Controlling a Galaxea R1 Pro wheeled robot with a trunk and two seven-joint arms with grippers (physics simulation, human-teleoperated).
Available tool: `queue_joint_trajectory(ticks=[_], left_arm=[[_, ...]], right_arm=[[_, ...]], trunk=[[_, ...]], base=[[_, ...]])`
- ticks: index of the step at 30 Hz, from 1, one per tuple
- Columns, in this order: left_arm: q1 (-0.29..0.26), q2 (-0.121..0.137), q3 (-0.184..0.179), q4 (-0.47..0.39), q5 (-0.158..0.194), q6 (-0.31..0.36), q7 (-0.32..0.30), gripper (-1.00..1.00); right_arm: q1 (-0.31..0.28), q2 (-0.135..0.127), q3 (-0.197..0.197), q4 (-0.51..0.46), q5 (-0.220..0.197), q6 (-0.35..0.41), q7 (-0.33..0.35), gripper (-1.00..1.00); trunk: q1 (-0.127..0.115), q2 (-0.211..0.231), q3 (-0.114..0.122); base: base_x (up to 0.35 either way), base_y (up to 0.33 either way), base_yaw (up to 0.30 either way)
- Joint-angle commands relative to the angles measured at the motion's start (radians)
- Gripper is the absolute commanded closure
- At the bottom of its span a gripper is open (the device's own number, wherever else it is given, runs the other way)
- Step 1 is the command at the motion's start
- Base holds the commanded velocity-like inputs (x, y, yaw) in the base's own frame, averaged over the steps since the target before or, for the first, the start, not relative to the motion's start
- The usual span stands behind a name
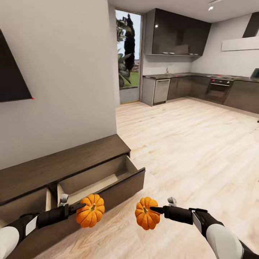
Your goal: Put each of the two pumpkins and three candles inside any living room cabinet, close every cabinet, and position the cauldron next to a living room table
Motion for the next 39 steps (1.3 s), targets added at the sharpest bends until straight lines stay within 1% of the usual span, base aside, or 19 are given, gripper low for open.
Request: queue_joint_trajectory(ticks=[1, 9, 20, 39], left_arm=[[0.000, 0.000, 0.003, 0.000, 0.000, 0.000, 0.000, 1.00], [0.000, 0.000, 0.003, 0.000, 0.000, 0.000, 0.000, 1.00], [0.000, -0.003, 0.003, 0.000, 0.000, 0.000, 0.000, 1.00], [0.002, -0.006, 0.003, 0.000, 0.000, -0.002, -0.001, 1.00]], right_arm=[[0.000, 0.000, -0.001, 0.000, -0.001, 0.000, -0.001, 1.00], [0.000, 0.000, -0.001, 0.000, -0.001, 0.000, -0.001, 1.00], [0.000, 0.000, -0.001, 0.000, 0.004, 0.000, -0.001, 1.00], [0.000, 0.000, -0.001, 0.000, 0.013, 0.000, -0.001, 1.00]], trunk=[[0.000, 0.000, 0.001], [0.000, 0.000, 0.005], [0.000, 0.000, 0.013], [0.000, 0.000, 0.026]], base=[[0.233, -0.252, 0.288], [0.242, -0.215, 0.288], [0.214, -0.092, 0.285], [0.124, -0.097, 0.282]])
